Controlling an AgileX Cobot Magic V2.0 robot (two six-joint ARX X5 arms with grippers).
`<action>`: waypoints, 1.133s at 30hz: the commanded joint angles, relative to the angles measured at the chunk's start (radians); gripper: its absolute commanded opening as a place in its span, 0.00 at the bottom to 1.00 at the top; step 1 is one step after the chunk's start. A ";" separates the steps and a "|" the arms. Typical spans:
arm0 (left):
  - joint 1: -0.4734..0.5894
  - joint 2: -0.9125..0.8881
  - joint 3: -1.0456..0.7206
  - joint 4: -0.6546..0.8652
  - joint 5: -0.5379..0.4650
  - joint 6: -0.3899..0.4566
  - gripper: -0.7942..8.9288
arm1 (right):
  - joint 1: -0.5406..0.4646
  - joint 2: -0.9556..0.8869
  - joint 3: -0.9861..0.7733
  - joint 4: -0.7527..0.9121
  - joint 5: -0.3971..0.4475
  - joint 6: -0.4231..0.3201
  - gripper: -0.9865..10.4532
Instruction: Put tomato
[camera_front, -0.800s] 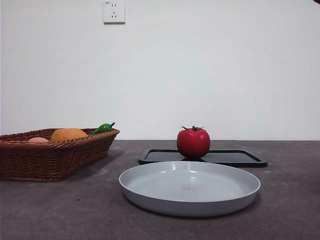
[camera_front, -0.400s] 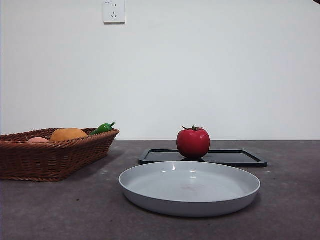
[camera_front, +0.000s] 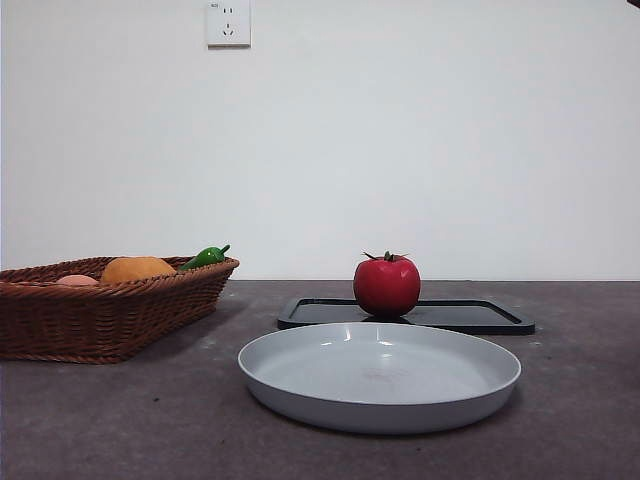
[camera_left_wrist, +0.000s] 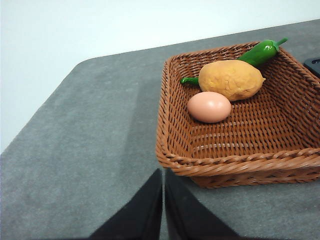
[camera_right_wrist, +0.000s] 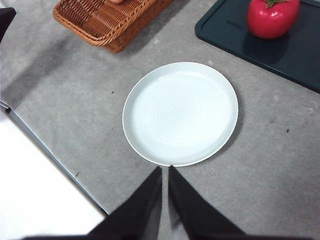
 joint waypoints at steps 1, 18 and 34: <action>0.002 -0.002 -0.004 -0.045 0.004 -0.012 0.09 | 0.007 0.005 0.009 0.010 -0.001 0.007 0.10; 0.002 -0.001 -0.004 -0.045 0.004 -0.014 0.09 | 0.007 0.005 0.009 0.010 -0.001 0.006 0.10; 0.002 -0.001 -0.004 -0.043 0.004 -0.014 0.09 | -0.376 -0.224 -0.214 0.430 0.061 -0.069 0.10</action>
